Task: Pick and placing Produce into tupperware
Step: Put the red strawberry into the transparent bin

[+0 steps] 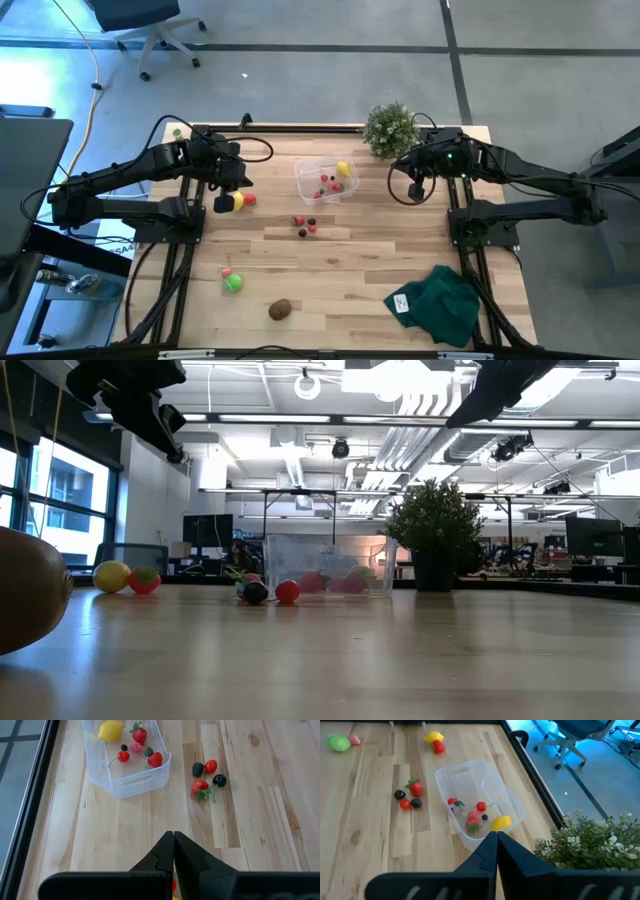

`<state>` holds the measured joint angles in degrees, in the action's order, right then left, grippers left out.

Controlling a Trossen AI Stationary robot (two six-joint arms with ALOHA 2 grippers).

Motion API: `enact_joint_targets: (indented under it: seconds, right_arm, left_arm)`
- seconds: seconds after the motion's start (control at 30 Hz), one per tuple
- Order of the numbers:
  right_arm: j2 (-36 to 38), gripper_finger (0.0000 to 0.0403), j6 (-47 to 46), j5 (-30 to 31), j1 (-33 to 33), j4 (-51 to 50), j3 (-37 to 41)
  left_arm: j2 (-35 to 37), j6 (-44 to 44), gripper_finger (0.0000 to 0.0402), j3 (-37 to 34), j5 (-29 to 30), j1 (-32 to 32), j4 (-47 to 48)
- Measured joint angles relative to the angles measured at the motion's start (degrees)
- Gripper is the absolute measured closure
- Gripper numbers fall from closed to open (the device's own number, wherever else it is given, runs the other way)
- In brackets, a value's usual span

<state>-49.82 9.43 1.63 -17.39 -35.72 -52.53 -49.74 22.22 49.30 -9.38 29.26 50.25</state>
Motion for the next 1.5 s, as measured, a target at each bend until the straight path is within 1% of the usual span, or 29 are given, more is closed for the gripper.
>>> enact_joint_targets:
  seconds: [0.37, 0.53, 0.6, 0.73, 0.8, 1.07, 1.27, 1.33, 1.4, 1.5]
  right_arm:
    - [0.00, 0.0403, -0.42, 0.04, 0.00, 0.00, 0.00]
    - [0.00, 0.0403, -0.42, 0.06, 0.00, 0.00, 0.00]
    - [0.00, 0.0403, -0.42, 0.06, 0.00, 0.00, 0.00]
    - [0.00, 0.0403, -0.43, 0.07, 0.00, 0.00, 0.00]
    - [0.00, 0.0403, -0.42, 0.07, 0.00, 0.00, 0.00]
    - [0.00, 0.0402, -0.42, 0.09, 0.00, -0.01, 0.00]
    - [0.00, 0.0402, -0.42, 0.09, 0.00, -0.02, 0.00]
    - [0.00, 0.0402, -0.42, 0.09, 0.00, 0.00, 0.00]
    - [0.00, 0.0402, -0.42, 0.09, 0.02, -0.03, 0.00]
    - [0.00, 0.0402, -0.42, 0.09, 0.02, -0.03, 0.00]
  left_arm:
    - [0.00, 0.00, 0.0399, 0.00, 0.01, 0.00, -0.13]
    - [0.00, -0.16, 0.0399, 0.00, 0.00, -0.02, -2.56]
    - [0.00, -2.90, 0.0399, 0.00, -0.19, -0.02, -4.46]
    - [-0.02, -13.10, 0.0399, 0.00, -0.17, -0.02, -8.57]
    - [-0.02, -16.17, 0.0399, 0.00, -0.16, -0.02, -10.36]
    - [-0.02, -16.32, 0.0399, 0.01, 2.56, -0.02, -13.40]
    - [-0.06, -13.74, 0.0399, 0.34, 2.49, 0.04, -10.90]
    - [-1.06, -13.70, 0.0399, 1.88, 2.68, 0.04, -7.90]
    - [-2.64, -13.88, 0.0399, 4.33, 3.03, 0.29, -2.93]
    - [-6.26, -12.34, 0.0399, 9.37, 3.00, 2.09, 4.47]
